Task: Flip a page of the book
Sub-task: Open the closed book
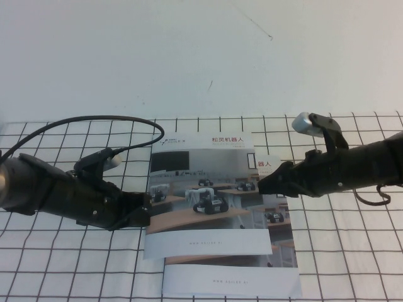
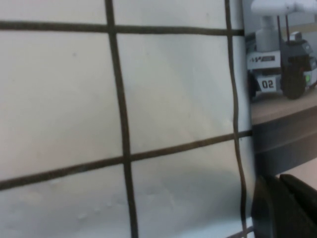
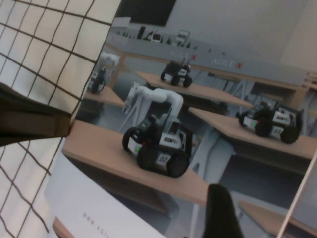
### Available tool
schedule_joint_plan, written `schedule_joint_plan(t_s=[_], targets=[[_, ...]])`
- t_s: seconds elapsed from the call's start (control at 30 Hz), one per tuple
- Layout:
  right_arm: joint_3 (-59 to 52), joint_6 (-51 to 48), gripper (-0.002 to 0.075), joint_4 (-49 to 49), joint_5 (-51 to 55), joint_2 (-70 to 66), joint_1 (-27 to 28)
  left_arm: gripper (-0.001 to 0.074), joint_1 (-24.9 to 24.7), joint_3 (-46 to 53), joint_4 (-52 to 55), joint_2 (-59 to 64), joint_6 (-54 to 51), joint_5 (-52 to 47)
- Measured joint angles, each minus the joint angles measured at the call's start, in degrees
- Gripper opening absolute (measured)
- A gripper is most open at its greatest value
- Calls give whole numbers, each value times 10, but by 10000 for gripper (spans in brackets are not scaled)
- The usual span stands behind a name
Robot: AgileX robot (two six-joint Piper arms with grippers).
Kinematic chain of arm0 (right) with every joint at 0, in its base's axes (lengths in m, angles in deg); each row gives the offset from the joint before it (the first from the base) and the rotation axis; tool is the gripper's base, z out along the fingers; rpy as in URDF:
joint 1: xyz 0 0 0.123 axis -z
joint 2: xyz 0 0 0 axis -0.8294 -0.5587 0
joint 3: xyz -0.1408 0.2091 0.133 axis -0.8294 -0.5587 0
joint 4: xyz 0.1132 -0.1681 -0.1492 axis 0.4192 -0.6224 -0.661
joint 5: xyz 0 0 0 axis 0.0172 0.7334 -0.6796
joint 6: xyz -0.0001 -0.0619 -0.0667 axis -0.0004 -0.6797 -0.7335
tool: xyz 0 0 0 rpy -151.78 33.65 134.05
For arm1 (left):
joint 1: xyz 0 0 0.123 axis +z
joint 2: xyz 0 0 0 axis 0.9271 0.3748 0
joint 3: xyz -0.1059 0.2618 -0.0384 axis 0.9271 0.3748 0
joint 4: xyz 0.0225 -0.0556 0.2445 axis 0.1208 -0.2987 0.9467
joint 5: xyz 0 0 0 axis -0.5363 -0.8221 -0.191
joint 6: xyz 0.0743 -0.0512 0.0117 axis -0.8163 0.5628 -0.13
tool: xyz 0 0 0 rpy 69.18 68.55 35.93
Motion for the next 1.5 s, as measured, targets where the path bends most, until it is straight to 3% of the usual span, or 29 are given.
schedule_joint_plan(t_s=[0.97, 1.5], targets=[[6, -78, 424, 96, 23, -66, -22, -3, 1, 0, 0, 0, -4, -2], [6, -123, 426, 146, 104, 17, -30, -3, 1, 0, 0, 0, -6, -3]])
